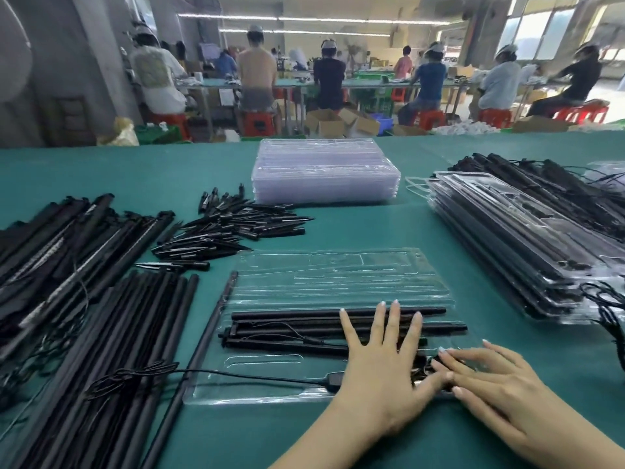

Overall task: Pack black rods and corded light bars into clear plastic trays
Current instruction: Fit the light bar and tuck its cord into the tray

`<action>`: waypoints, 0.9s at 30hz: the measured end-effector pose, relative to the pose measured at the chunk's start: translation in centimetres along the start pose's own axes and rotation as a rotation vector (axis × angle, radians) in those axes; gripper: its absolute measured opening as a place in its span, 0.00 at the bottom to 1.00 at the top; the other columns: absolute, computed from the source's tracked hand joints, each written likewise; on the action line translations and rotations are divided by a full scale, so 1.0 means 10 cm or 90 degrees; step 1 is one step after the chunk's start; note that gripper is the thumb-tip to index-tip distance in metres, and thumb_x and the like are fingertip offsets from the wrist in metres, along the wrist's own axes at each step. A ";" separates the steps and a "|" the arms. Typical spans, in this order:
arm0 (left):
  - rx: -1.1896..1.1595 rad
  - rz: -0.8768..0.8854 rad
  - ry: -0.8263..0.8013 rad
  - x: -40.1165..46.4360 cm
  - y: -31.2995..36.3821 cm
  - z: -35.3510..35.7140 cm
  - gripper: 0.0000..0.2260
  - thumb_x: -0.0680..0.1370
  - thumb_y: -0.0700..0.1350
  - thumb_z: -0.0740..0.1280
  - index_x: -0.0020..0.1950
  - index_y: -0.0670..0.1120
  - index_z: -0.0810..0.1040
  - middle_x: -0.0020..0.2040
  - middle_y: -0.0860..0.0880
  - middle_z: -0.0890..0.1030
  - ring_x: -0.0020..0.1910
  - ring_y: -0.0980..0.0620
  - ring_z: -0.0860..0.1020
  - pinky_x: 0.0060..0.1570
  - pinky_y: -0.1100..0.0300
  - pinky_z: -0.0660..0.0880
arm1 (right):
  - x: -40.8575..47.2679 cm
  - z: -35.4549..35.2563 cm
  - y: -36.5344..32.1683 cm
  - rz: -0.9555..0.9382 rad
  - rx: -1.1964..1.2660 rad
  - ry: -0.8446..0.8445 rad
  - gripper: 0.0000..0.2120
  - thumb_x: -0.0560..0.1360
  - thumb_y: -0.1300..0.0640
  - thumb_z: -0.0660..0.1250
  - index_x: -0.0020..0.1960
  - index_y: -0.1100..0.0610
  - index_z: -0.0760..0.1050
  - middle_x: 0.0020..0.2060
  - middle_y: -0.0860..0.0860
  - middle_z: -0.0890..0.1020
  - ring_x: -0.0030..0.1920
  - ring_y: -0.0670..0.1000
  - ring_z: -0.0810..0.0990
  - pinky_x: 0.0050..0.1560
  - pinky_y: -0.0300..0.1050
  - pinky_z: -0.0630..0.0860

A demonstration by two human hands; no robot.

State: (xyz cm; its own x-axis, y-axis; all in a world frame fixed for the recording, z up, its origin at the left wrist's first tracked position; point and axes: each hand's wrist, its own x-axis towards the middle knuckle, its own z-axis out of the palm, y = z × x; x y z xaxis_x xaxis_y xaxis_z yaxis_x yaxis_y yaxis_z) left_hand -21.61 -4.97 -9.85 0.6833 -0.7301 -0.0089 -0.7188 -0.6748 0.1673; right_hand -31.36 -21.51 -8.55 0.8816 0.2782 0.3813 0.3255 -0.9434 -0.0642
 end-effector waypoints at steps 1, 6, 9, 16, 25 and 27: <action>-0.002 0.001 -0.002 0.00 0.00 0.00 0.34 0.77 0.68 0.42 0.77 0.53 0.35 0.76 0.46 0.33 0.74 0.49 0.30 0.60 0.31 0.23 | 0.01 -0.02 -0.01 0.005 0.016 -0.003 0.29 0.83 0.43 0.44 0.57 0.54 0.82 0.57 0.43 0.81 0.59 0.39 0.73 0.61 0.39 0.64; -0.013 -0.001 -0.004 -0.01 0.02 -0.01 0.32 0.79 0.65 0.43 0.77 0.53 0.37 0.77 0.46 0.34 0.74 0.49 0.30 0.60 0.30 0.24 | 0.01 -0.01 -0.01 -0.009 -0.014 -0.034 0.29 0.82 0.43 0.43 0.59 0.55 0.80 0.58 0.47 0.80 0.58 0.39 0.73 0.63 0.33 0.58; -0.016 0.001 -0.002 -0.01 0.01 0.00 0.31 0.80 0.64 0.44 0.77 0.53 0.37 0.77 0.47 0.35 0.74 0.50 0.30 0.59 0.30 0.23 | 0.05 -0.05 0.07 -0.020 -0.029 -0.054 0.26 0.82 0.43 0.43 0.64 0.50 0.76 0.59 0.44 0.79 0.57 0.37 0.73 0.59 0.31 0.64; -0.001 -0.001 -0.011 0.02 0.01 -0.01 0.32 0.79 0.65 0.45 0.78 0.54 0.38 0.77 0.47 0.35 0.74 0.50 0.30 0.57 0.31 0.21 | 0.45 -0.30 0.25 0.109 0.165 -0.135 0.11 0.76 0.34 0.57 0.56 0.23 0.71 0.38 0.32 0.82 0.34 0.31 0.78 0.40 0.24 0.72; -0.019 0.000 -0.011 0.00 -0.02 0.02 0.32 0.79 0.66 0.44 0.77 0.55 0.36 0.76 0.49 0.32 0.73 0.52 0.28 0.59 0.32 0.22 | 1.60 0.21 0.81 0.660 0.555 0.030 0.33 0.79 0.48 0.61 0.78 0.54 0.50 0.72 0.57 0.65 0.67 0.59 0.69 0.71 0.56 0.61; -0.023 0.001 -0.018 0.01 -0.02 0.01 0.32 0.78 0.66 0.44 0.77 0.55 0.35 0.75 0.50 0.31 0.72 0.52 0.27 0.59 0.32 0.22 | 1.65 0.20 0.90 0.691 0.675 0.096 0.30 0.80 0.48 0.61 0.76 0.58 0.56 0.61 0.59 0.73 0.55 0.59 0.76 0.67 0.62 0.66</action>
State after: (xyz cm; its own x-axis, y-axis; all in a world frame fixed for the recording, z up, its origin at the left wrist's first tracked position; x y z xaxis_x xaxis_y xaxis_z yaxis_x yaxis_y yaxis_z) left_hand -21.43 -4.88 -10.01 0.6779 -0.7342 -0.0369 -0.7145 -0.6698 0.2023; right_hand -13.22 -25.08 -4.71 0.8274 -0.5245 -0.2007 -0.2903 -0.0936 -0.9524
